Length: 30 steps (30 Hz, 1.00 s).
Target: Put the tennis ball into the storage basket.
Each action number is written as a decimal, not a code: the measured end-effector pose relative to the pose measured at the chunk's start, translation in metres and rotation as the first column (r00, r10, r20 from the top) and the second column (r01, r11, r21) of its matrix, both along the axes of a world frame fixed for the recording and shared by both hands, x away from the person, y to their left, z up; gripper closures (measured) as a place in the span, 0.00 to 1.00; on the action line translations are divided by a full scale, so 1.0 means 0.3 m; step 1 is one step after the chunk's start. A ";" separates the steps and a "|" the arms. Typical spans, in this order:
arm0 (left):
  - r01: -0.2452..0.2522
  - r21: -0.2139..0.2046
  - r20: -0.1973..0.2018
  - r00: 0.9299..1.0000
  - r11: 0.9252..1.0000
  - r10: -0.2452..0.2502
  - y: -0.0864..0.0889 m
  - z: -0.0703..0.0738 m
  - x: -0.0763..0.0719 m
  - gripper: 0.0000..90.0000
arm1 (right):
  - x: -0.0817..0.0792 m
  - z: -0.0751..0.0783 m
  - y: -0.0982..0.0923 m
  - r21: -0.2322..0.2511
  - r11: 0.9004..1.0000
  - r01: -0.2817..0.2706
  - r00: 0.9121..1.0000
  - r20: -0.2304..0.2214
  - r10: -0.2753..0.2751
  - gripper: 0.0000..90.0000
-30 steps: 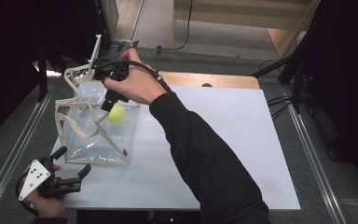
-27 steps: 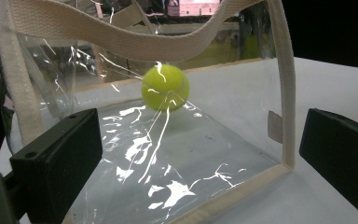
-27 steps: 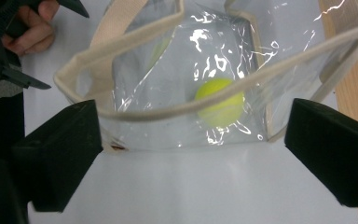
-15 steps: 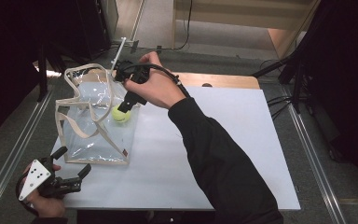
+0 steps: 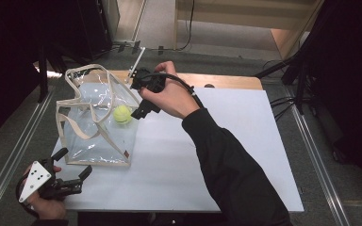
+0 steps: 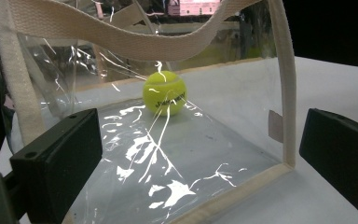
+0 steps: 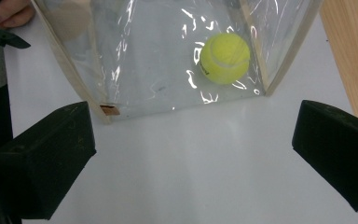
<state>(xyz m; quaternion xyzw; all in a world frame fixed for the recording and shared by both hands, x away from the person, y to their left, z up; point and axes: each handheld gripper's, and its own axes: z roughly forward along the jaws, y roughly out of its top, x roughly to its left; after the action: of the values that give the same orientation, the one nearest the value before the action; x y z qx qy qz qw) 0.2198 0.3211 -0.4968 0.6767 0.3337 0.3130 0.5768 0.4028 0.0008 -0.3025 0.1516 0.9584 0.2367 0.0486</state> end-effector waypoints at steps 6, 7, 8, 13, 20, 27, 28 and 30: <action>0.001 0.001 0.000 1.000 1.000 -0.001 -0.001 0.000 0.000 0.00 | -0.014 -0.044 -0.046 0.016 0.999 0.029 1.000 -0.009 -0.029 0.00; 0.001 0.002 0.000 1.000 1.000 -0.001 -0.001 0.000 0.000 0.00 | -0.015 -0.054 -0.055 0.019 0.999 0.033 0.999 -0.010 -0.033 0.00; 0.001 0.002 0.000 1.000 1.000 -0.001 -0.001 0.000 0.000 0.00 | -0.017 -0.062 -0.064 0.022 0.999 0.040 0.999 -0.010 -0.040 0.00; -0.001 0.003 -0.002 1.000 1.000 0.001 -0.002 0.000 -0.001 0.00 | -0.029 -0.104 -0.112 0.046 0.997 0.066 0.998 -0.015 -0.065 0.00; -0.001 0.008 -0.002 1.000 1.000 0.001 0.000 0.000 -0.001 0.00 | -0.050 -0.154 -0.177 0.060 0.994 0.094 0.995 -0.020 -0.093 0.00; -0.001 0.006 -0.002 1.000 1.000 0.001 -0.002 0.000 -0.001 0.00 | -0.071 -0.210 -0.228 0.081 0.990 0.115 0.993 -0.012 -0.114 0.00; -0.001 0.006 -0.002 1.000 1.000 0.001 -0.002 0.000 -0.001 0.00 | -0.075 -0.219 -0.236 0.087 0.989 0.123 0.992 -0.015 -0.122 0.00; 0.000 0.010 -0.002 1.000 1.000 0.000 -0.002 0.000 -0.001 0.00 | -0.080 -0.237 -0.252 0.092 0.988 0.127 0.992 -0.015 -0.126 0.00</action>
<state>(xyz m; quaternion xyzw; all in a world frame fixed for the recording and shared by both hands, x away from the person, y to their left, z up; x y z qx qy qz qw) 0.2195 0.3205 -0.4967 0.6801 0.3326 0.3139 0.5730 0.3788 -0.0748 -0.3737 0.2152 0.9351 0.2768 0.0519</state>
